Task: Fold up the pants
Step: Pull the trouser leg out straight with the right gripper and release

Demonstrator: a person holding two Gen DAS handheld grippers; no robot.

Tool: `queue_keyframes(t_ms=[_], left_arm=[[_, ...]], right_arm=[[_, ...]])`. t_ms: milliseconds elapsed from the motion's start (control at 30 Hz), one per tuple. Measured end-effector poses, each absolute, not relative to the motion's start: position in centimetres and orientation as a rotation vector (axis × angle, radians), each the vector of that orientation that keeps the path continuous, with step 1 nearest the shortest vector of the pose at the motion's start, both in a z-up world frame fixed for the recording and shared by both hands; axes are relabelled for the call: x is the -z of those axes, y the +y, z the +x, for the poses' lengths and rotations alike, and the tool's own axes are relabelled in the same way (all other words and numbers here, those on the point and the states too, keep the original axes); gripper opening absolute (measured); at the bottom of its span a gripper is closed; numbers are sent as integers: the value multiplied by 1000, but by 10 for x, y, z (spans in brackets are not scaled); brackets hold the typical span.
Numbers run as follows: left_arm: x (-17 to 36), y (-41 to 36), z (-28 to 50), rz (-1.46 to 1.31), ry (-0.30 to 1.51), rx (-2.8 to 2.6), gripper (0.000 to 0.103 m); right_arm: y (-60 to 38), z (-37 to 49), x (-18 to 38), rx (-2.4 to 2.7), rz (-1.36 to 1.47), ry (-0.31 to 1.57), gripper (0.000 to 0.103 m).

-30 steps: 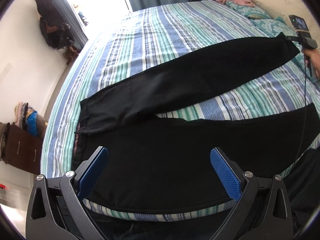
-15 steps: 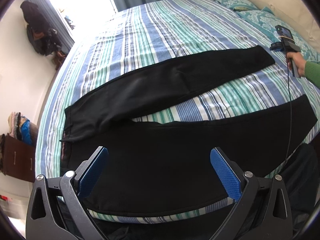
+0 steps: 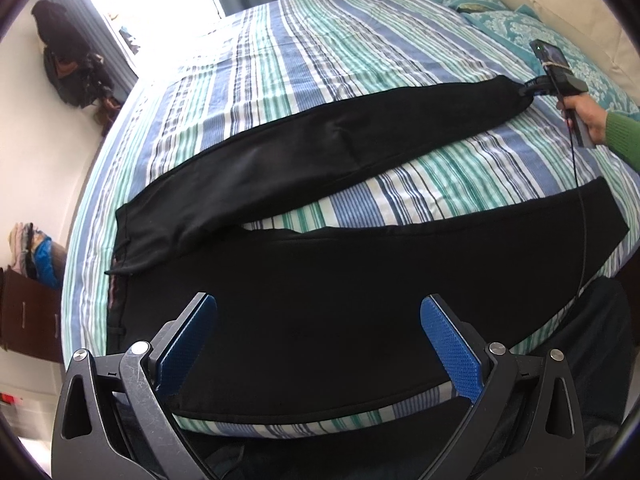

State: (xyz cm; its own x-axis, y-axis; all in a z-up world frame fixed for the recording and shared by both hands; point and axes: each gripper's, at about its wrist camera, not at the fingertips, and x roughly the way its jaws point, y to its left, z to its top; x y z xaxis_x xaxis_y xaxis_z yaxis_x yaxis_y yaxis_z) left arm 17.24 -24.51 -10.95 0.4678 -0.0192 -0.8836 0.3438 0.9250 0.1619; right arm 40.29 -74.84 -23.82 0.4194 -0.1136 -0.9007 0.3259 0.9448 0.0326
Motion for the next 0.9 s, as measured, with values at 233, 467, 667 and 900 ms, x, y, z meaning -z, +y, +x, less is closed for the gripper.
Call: queue_keyframes(t_ms=[233,467,667,900], left_arm=[[138,-234,173,341,1118,218,102],[136,-149,266,206,947,-15,102],[238,-106,345,261,1037,-161,101],[206,-104,303,306,909,-55,99]], right_arm=[[-710,433,262,469,-170,1148,23],[-669,359,197,418,-30,882,70],[-604,257,151,266,177,764,80],[-570,150,148,328,398,766,85]])
